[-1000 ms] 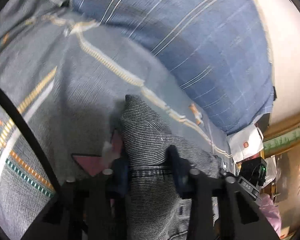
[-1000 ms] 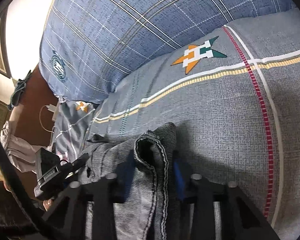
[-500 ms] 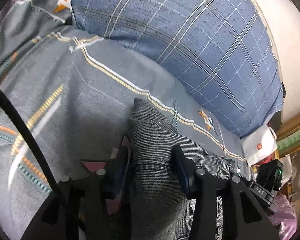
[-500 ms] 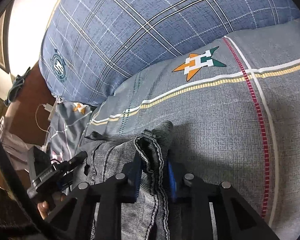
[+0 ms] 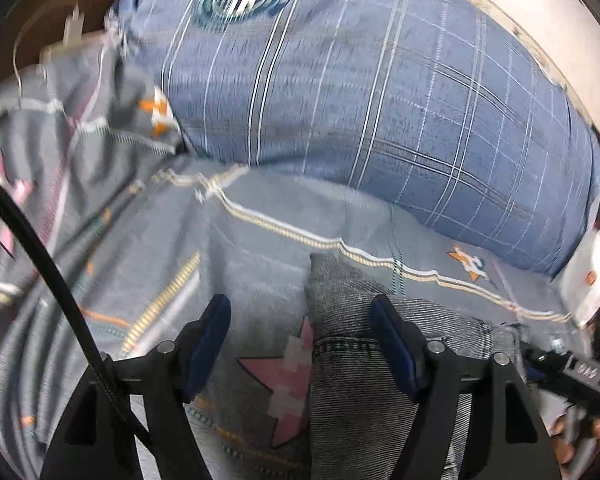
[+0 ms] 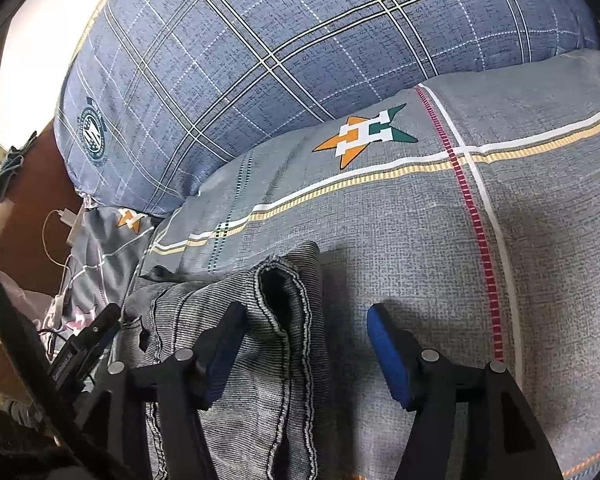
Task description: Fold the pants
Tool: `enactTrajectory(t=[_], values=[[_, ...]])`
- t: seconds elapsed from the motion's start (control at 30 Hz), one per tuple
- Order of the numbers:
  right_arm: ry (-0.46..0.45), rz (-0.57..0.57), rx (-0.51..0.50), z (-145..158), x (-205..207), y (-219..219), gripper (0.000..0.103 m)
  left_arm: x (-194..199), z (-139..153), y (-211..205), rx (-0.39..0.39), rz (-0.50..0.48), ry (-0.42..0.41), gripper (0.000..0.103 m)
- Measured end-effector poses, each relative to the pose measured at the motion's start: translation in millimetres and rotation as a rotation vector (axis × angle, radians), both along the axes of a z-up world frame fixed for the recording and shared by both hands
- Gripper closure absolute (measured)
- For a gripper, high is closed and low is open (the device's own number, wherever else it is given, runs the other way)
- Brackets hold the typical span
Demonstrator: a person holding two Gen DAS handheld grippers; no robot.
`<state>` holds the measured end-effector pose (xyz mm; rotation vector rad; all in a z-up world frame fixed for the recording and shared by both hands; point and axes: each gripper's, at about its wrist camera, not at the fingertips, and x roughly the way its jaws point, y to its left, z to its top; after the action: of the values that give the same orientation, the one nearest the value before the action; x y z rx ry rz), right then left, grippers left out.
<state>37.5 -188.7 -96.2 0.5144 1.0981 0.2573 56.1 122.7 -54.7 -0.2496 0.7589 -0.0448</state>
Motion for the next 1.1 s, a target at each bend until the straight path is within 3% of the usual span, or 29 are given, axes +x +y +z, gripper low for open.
enactTrajectory(t=[0.13, 0.37, 0.53, 0.7, 0.8, 0.93, 1.1], values=[[-0.032, 0.003, -0.078, 10.1, -7.3, 5.3, 0.037, -12.6, 11.9, -12.3, 0.139, 0.005, -0.092, 0.030], [-0.192, -0.033, -0.208, 42.8, -47.1, 17.5, 0.037, -48.2, 26.5, -30.2, 0.292, 0.021, -0.228, 0.027], [-0.239, -0.059, -0.162, 56.2, -77.6, 19.1, 0.037, -71.6, 26.5, -48.8, 0.404, -0.009, -0.242, 0.026], [-0.235, -0.063, -0.121, 55.8, -109.4, 23.8, 0.037, -103.4, 28.2, -44.3, 0.377, 0.022, -0.242, 0.026], [-0.228, -0.053, -0.122, 52.6, -127.8, 31.6, 0.037, -125.4, 31.2, -39.4, 0.378, 0.044, -0.268, 0.020], [-0.228, -0.022, -0.158, 50.8, -144.7, 46.0, 0.037, -147.4, 30.9, -36.8, 0.356, 0.041, -0.278, 0.017], [-0.246, -0.003, -0.197, 51.9, -158.1, 58.7, 0.037, -157.4, 34.1, -40.7, 0.383, 0.054, -0.280, 0.017]])
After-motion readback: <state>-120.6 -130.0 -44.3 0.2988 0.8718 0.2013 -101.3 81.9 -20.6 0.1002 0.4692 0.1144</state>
